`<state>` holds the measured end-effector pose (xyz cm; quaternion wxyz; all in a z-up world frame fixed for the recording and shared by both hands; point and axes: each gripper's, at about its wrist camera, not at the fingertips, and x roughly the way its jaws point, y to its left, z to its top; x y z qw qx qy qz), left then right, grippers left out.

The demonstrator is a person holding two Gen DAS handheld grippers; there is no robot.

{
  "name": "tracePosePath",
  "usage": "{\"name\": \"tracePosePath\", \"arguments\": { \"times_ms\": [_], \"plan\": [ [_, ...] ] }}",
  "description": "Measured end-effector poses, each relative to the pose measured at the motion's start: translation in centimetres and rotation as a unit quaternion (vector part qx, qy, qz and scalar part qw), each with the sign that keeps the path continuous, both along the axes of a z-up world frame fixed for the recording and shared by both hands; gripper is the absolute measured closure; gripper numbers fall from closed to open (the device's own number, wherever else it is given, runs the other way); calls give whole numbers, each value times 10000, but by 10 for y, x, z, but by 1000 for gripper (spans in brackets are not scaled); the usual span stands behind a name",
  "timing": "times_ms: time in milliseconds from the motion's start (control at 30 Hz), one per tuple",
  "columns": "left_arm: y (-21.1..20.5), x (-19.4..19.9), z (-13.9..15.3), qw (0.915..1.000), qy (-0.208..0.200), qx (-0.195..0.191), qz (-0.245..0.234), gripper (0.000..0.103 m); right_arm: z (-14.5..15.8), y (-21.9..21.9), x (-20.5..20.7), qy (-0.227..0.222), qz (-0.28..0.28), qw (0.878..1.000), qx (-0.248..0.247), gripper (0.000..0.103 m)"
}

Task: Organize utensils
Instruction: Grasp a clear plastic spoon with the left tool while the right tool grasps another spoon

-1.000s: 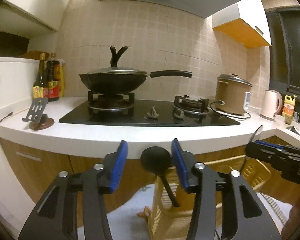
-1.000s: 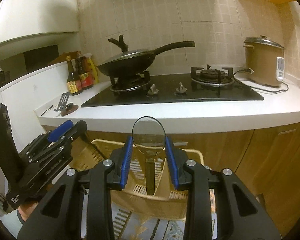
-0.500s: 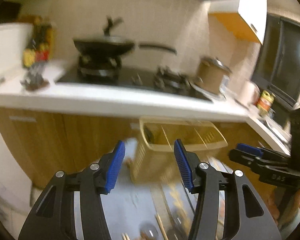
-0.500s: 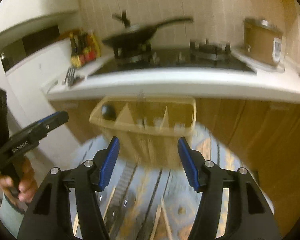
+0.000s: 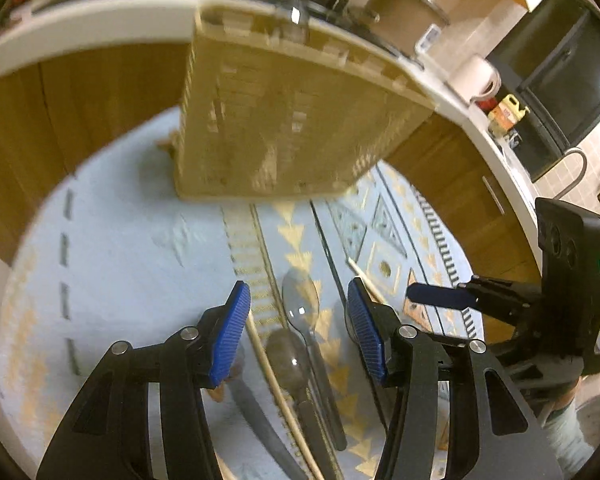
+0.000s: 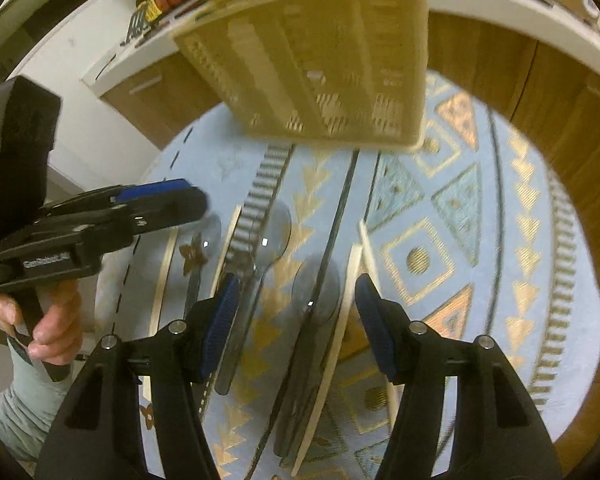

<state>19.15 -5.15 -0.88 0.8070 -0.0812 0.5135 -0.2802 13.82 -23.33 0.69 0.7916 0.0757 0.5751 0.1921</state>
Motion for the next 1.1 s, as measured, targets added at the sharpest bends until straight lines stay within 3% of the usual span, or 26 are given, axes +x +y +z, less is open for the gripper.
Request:
{"name": "tracePosePath", "arguments": {
  "times_ms": [267, 567, 767, 867, 1000, 1100],
  "plan": [
    [-25, 19, -34, 9995, 276, 182, -5, 56, -11, -2, -2, -2, 94, 9999, 41, 47],
    [-63, 14, -40, 9952, 22, 977, -1, 55, -11, -26, -14, -86, -8, 9999, 109, 47],
    [-89, 0, -44, 9840, -361, 1746, 39, 56, -10, -27, -22, -205, 121, 9997, -73, 47],
    [-95, -4, -45, 9773, -538, 2047, 126, 72, -10, -19, -25, -280, 283, 9991, -171, 46],
    [-88, -3, -45, 9817, -498, 1829, 183, 73, -12, -10, -21, -347, 377, 9984, -235, 46],
    [-72, -3, -41, 9893, -451, 1368, 212, 73, -13, -4, -14, -375, 420, 9980, -303, 47]
  ]
}}
